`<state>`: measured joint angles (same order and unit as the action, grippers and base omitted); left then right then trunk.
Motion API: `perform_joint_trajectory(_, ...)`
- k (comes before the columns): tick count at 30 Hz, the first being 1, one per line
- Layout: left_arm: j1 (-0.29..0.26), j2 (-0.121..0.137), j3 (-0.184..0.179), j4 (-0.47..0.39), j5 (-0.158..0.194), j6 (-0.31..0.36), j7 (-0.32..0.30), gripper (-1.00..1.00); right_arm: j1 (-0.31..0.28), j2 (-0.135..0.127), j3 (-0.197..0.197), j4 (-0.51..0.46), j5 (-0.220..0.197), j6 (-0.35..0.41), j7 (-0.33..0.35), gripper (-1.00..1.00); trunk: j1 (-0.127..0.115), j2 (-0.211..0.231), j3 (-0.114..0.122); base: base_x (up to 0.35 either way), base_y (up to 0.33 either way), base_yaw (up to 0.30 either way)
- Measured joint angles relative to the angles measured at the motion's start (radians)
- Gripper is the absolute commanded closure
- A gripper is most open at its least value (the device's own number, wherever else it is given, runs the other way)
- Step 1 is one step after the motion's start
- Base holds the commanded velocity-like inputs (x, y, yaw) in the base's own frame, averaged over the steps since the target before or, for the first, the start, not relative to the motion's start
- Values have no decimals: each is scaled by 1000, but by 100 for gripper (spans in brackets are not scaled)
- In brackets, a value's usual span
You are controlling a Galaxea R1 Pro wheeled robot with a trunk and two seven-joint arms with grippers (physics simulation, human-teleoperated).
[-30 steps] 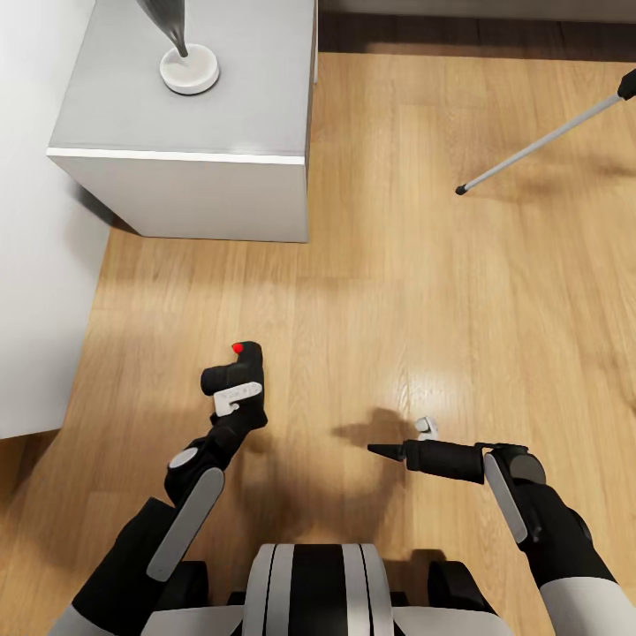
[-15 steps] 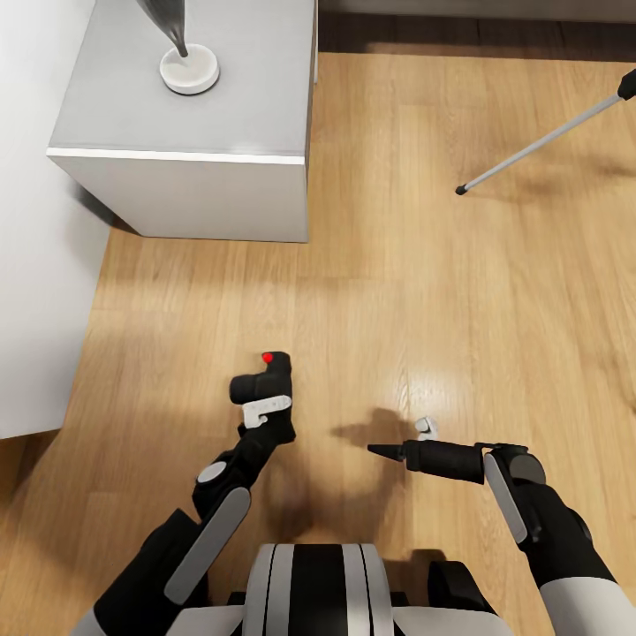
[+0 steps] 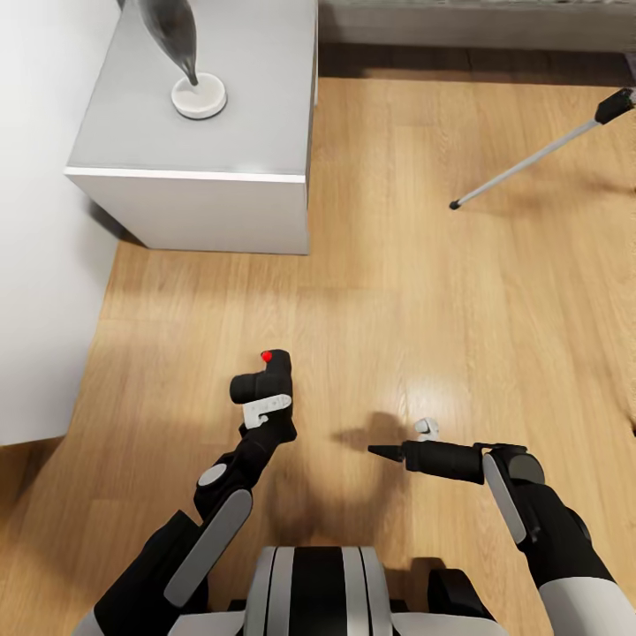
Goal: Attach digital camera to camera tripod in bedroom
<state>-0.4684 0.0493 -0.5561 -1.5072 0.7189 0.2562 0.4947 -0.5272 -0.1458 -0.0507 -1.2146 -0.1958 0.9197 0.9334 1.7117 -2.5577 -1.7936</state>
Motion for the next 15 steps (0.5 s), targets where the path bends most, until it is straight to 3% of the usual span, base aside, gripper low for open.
perform_joint_trajectory(3,0,1,0,-3,34,-1,0,100,0,-3,-2,0,2,2,3,-100,-1,1,12,0,0,0)
perform_joint_trajectory(10,1,2,1,-16,64,-2,0,100,0,-8,-3,0,1,6,6,-100,-4,2,39,0,0,0)
perform_joint_trajectory(15,1,10,6,-18,142,-1,0,100,0,-10,-4,0,-2,6,6,-100,-7,4,58,0,0,0)
